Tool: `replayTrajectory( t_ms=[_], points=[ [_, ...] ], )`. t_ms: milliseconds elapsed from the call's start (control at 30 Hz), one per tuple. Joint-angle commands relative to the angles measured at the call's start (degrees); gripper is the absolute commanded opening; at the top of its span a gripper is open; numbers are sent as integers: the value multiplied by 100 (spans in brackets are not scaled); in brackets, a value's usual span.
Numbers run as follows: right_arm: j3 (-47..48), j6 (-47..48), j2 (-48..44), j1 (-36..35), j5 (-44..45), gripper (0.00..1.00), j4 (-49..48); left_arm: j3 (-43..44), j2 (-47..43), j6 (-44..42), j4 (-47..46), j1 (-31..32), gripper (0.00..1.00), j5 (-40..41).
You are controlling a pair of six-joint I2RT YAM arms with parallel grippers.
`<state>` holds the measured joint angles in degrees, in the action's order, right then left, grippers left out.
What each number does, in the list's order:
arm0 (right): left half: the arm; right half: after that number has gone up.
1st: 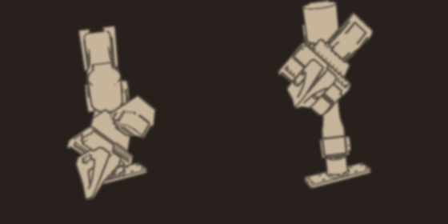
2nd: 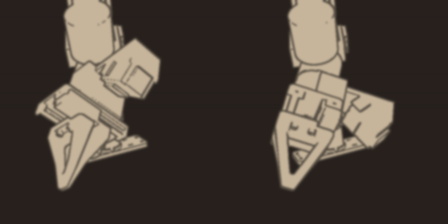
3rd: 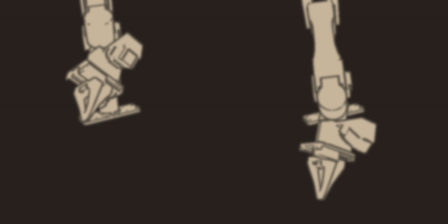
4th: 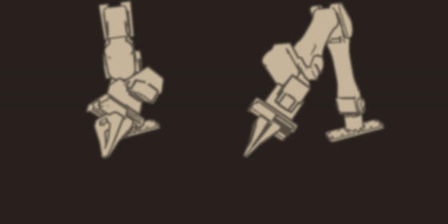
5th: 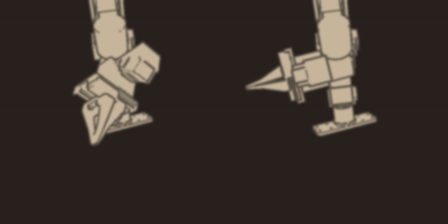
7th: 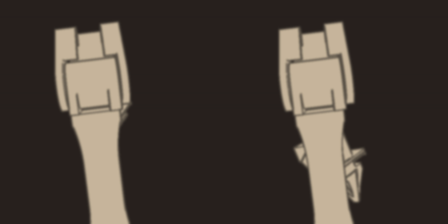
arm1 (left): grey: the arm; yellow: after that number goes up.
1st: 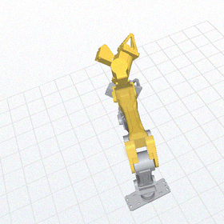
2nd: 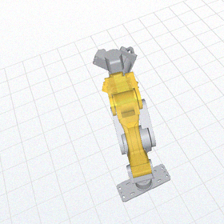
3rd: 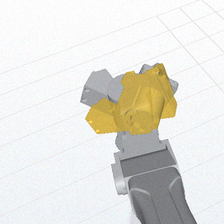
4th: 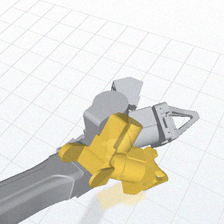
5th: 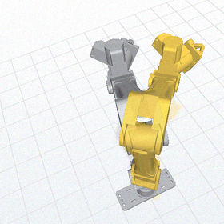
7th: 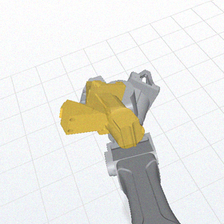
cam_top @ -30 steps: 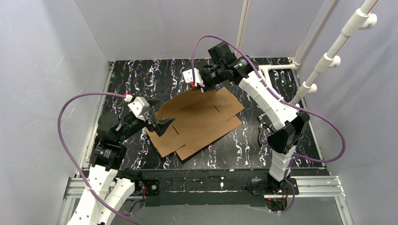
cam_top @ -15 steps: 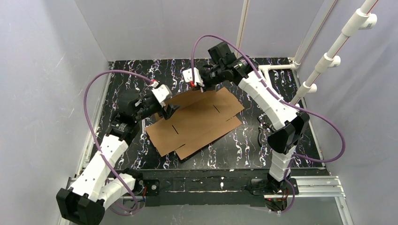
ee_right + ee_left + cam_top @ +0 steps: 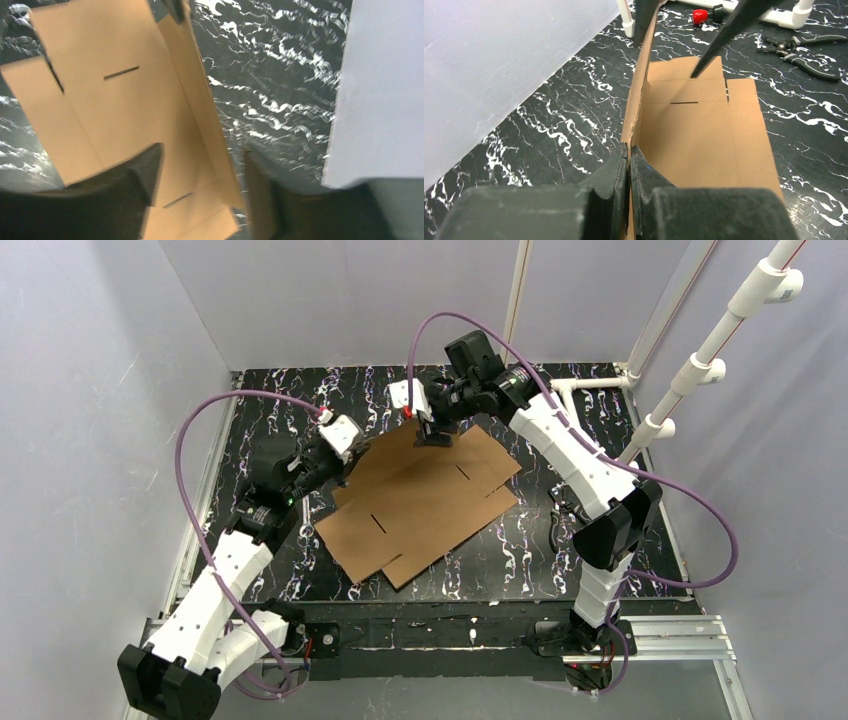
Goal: Fold the paper box
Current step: Fold the paper box at the center of the board.
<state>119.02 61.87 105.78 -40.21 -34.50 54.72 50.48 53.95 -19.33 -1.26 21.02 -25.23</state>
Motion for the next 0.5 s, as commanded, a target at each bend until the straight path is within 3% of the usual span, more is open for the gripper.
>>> replayTrajectory(
  t_ms=[0, 100, 233, 467],
  points=[
    [-89, -982, -564, 169, -146, 83, -490, -333, -655, 473, -55, 25, 0, 700],
    [-393, -1754, -960, 692, -934, 98, -770, -616, -1023, 882, 20, 25, 0, 915],
    [-1579, -3112, -1604, 1632, -1901, 99, -1721, -1049, -1534, 1380, -94, 25, 0, 1023],
    [-4037, -4328, -2083, 2148, -807, 98, -3354, -1127, -1904, 1341, -239, 24, 0, 1068]
  ],
)
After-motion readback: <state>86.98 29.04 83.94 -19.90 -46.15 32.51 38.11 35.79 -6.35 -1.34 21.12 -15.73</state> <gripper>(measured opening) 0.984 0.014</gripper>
